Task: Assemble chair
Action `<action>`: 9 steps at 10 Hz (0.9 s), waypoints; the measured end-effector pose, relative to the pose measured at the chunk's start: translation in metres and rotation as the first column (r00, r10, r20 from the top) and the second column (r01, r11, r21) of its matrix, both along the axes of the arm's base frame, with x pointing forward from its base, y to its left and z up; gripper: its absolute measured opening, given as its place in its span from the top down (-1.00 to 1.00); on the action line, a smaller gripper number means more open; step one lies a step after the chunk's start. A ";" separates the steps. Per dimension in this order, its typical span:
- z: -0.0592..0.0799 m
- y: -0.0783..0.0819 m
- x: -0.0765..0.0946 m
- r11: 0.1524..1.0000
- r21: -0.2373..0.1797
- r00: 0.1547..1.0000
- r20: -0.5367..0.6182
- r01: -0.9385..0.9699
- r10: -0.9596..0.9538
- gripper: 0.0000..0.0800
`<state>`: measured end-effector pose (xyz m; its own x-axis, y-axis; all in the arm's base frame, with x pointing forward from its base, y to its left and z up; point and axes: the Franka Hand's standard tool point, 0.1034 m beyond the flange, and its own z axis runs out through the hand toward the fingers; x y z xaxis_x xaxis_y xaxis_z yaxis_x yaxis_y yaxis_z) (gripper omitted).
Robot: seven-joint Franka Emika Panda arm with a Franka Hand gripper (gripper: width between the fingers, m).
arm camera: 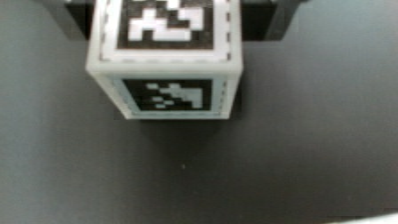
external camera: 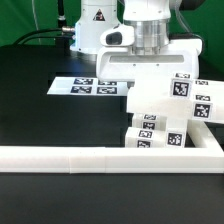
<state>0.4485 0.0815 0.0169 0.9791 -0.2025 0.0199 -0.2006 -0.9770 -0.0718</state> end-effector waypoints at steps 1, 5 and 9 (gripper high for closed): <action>0.016 -0.004 0.010 1.000 -0.002 1.000 -0.009 -0.025 0.025 0.29; 0.096 -0.013 0.071 0.996 0.006 0.996 -0.035 -0.085 0.085 0.29; 0.095 -0.014 0.075 0.996 0.002 0.996 -0.018 -0.091 0.091 0.29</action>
Offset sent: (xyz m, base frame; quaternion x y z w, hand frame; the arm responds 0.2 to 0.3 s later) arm 0.0568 -0.0194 0.0694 -0.0523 -0.0293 -0.0613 0.9963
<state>0.5233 0.0674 0.1114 0.9936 -0.1125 0.0023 -0.1121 -0.9912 -0.0702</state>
